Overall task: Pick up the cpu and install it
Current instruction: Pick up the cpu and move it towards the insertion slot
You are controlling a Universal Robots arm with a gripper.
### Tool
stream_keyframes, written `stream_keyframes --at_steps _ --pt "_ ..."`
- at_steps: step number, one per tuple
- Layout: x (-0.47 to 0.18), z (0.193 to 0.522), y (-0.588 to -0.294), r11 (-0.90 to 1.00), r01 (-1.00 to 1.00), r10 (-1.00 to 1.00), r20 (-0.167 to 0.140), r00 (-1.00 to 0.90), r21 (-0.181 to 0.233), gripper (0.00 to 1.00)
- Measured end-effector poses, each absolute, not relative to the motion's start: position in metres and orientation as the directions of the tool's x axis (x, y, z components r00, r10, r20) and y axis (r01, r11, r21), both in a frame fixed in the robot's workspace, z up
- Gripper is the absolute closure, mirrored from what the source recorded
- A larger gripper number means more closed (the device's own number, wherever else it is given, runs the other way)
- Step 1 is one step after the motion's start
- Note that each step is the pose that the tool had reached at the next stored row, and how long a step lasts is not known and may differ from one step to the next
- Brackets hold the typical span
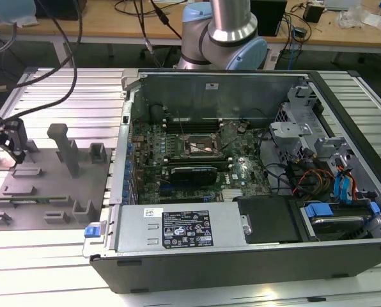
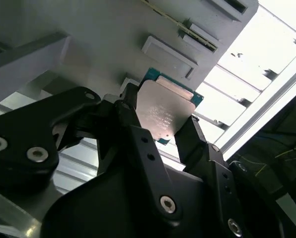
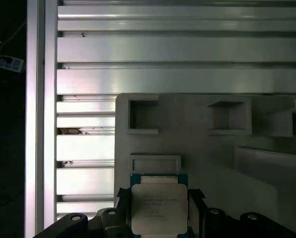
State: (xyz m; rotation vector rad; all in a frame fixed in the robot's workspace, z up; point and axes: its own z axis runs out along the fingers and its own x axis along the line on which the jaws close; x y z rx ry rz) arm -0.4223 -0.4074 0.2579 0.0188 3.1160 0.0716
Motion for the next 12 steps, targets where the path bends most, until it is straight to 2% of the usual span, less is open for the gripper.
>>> stream_keyframes --at_steps 12 --pt "-0.422 0.276 -0.405 0.999 0.011 0.013 -0.024 -1.000 0.046 0.45"
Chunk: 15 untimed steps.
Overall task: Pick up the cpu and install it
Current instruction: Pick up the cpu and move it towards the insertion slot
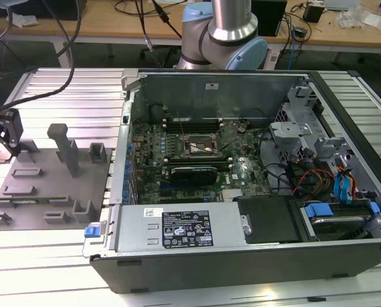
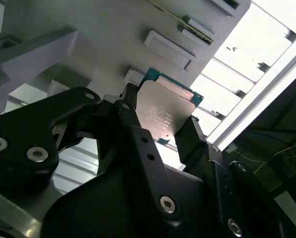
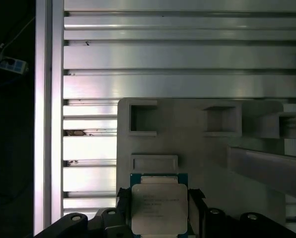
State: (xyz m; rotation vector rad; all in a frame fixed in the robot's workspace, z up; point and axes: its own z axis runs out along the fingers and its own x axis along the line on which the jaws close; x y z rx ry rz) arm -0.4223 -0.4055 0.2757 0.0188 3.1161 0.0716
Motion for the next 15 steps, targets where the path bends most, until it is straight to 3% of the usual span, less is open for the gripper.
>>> stream_keyframes --at_steps 15 --pt "-0.422 0.307 -0.404 0.999 0.011 0.013 -0.024 -1.000 0.046 0.45"
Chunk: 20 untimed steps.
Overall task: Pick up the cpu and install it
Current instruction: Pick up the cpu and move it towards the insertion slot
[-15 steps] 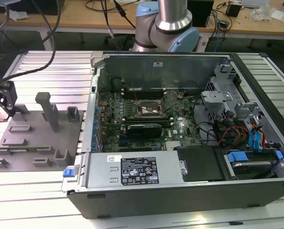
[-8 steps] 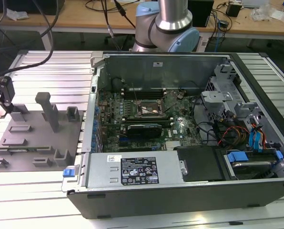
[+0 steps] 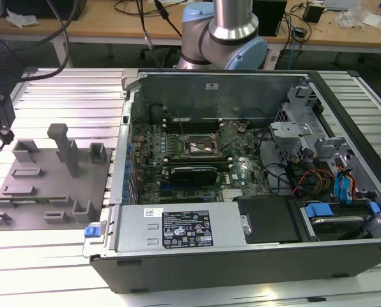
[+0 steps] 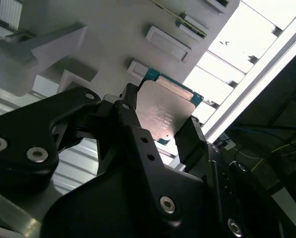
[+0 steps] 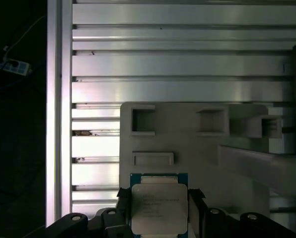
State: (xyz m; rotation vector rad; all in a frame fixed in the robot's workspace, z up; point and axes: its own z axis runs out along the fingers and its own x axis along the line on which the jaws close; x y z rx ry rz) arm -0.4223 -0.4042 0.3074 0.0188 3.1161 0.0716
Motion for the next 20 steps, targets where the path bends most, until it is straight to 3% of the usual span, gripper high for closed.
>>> stream_keyframes --at_steps 20 --pt "-0.422 0.335 -0.403 0.999 0.011 0.013 -0.024 -1.000 0.046 0.45"
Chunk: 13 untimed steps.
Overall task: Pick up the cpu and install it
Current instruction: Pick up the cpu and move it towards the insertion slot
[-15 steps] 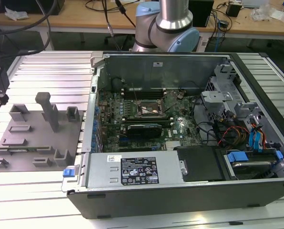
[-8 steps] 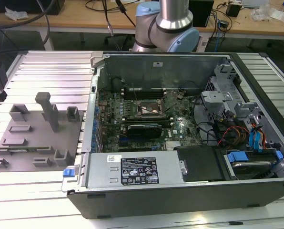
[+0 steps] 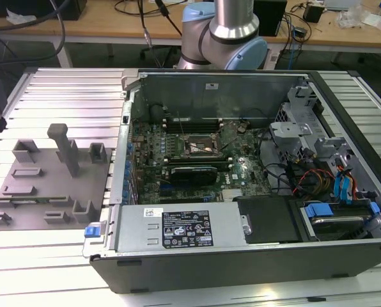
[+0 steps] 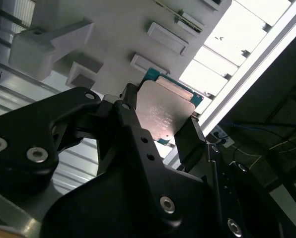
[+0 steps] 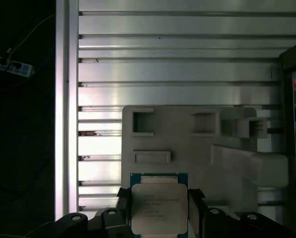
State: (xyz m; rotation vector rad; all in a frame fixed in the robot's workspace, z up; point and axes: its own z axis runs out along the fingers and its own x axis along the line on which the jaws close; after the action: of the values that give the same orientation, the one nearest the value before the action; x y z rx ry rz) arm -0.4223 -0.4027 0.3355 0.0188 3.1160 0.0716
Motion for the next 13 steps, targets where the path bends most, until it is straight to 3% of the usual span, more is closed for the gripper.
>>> stream_keyframes --at_steps 13 --pt "-0.422 0.361 -0.402 0.999 0.012 0.013 -0.024 -1.000 0.046 0.45"
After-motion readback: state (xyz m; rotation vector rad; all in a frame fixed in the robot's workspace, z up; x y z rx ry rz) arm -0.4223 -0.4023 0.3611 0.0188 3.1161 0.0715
